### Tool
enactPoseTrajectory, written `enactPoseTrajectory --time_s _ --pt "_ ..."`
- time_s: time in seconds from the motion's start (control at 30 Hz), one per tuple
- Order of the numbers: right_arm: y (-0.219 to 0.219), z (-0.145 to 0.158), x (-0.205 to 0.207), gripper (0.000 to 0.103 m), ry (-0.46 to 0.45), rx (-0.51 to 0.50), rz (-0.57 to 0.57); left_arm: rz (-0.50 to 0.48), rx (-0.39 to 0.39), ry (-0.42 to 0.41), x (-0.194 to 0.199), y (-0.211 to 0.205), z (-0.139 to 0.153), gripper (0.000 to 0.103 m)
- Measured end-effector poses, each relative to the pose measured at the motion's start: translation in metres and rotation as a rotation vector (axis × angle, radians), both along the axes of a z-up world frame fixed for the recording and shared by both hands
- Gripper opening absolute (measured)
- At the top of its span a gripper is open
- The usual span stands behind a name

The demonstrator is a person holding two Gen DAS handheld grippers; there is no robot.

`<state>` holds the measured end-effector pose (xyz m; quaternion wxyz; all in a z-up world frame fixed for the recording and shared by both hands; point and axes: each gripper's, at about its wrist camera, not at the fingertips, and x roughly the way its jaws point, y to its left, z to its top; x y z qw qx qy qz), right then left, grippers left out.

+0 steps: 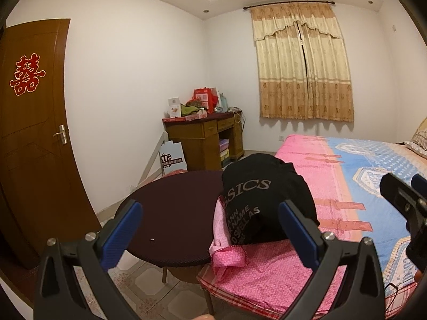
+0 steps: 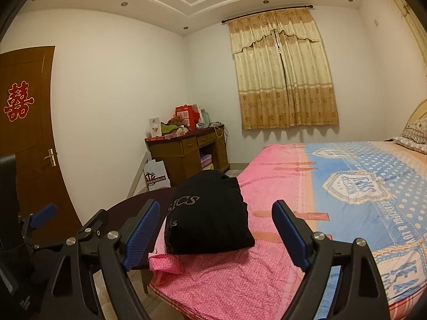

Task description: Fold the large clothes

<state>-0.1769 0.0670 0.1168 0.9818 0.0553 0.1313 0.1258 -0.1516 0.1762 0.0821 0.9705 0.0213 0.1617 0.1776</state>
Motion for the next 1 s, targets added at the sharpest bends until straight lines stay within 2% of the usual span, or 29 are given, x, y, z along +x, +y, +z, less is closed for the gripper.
enactPoseTrajectory --time_s 1.0 --pt "-0.011 -0.009 0.004 0.087 0.03 0.03 -0.003 -0.011 -0.001 0.033 0.01 0.005 -0.006 0.103"
